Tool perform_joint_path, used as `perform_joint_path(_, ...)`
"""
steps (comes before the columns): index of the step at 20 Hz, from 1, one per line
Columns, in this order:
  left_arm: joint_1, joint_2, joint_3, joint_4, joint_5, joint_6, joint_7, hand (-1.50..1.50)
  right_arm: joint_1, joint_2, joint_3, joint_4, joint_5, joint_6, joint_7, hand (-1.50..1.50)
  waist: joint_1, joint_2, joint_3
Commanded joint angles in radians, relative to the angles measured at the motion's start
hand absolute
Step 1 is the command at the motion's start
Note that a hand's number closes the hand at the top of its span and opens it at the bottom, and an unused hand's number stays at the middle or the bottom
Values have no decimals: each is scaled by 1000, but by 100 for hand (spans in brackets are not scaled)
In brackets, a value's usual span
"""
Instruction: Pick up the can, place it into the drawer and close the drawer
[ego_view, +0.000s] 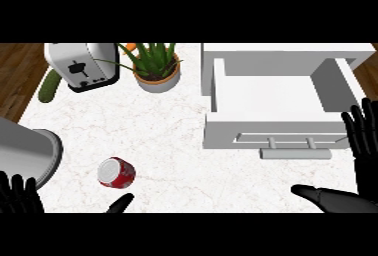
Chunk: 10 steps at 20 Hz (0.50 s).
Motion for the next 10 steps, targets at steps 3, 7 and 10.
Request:
perform_joint_path(3,-64,-1,4,147,40,97,-21,-150,-14,-29,-80,49,-73,43,-36,-150,-1,0,-1)
perform_joint_path(7,-129,-1,-50,234,5,189,46,-150,-27,-28,-60,-41,-53,18,54,-150,-2,1,-1)
perform_joint_path(10,-47,33,-26,223,122,167,-46,-150,72,-21,-78,-46,-65,65,-23,-150,-1,-1,-1)
